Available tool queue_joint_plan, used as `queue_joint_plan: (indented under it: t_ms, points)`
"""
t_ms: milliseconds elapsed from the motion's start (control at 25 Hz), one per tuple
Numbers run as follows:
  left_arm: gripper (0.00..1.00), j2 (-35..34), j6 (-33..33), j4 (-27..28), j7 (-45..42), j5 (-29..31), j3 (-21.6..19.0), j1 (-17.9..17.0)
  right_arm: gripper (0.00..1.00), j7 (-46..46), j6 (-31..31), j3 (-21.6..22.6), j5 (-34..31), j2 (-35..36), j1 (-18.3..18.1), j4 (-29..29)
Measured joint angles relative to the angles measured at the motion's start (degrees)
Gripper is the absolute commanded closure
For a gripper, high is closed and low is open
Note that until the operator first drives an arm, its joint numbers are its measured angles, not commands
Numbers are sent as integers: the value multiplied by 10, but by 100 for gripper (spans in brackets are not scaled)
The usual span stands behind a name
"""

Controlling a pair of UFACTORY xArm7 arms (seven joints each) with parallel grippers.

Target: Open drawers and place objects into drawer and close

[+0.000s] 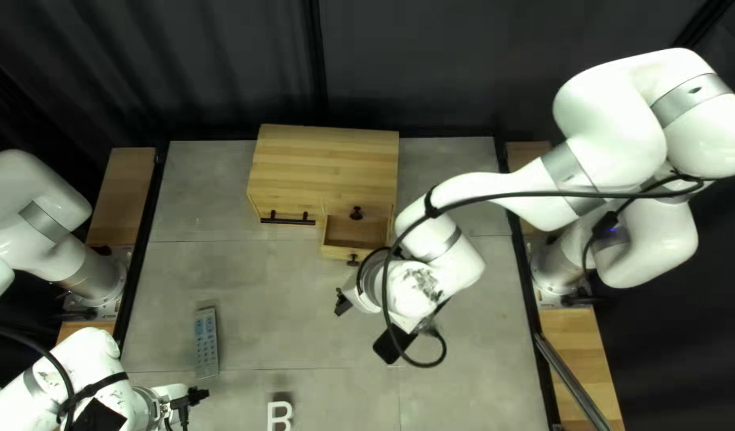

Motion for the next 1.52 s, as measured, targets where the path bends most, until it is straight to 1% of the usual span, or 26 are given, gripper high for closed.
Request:
queue_joint_plan:
  t_ms: [160,320,440,560,720,800,920,1040,1080,1160,1200,1280,1360,1520]
  points:
    - [0,0,0,0,0,0,0,0,0,-52,22,-2,5,48,-4,39]
    - [0,0,0,0,0,0,0,0,0,-86,50,-4,11,72,-9,62]
    - [0,0,0,0,0,0,0,0,0,-102,73,-5,13,84,-10,73]
    - [0,0,0,0,0,0,0,0,0,-112,81,-9,14,91,-14,74]
    - [0,0,0,0,0,0,0,0,0,-98,97,-15,15,101,-17,86]
    - [0,0,0,0,0,0,0,0,0,-71,123,-17,19,104,-13,102]
    - [0,0,0,0,0,0,0,0,0,3,190,-19,27,106,1,134]
    - [0,0,0,0,0,0,0,0,0,118,280,-20,39,112,19,175]
    - [0,0,0,0,0,0,0,0,0,179,324,-23,46,119,27,197]
    - [0,0,0,0,0,0,0,0,0,262,390,-28,56,136,39,238]
    - [0,0,0,0,0,0,0,0,0,311,432,-31,63,150,49,268]
    - [0,0,0,0,0,0,0,0,0,356,474,-35,72,167,63,302]
    - [0,0,0,0,0,0,0,0,0,372,489,-37,75,173,68,315]
    - [0,0,0,0,0,0,0,0,0,376,493,-37,76,175,69,317]
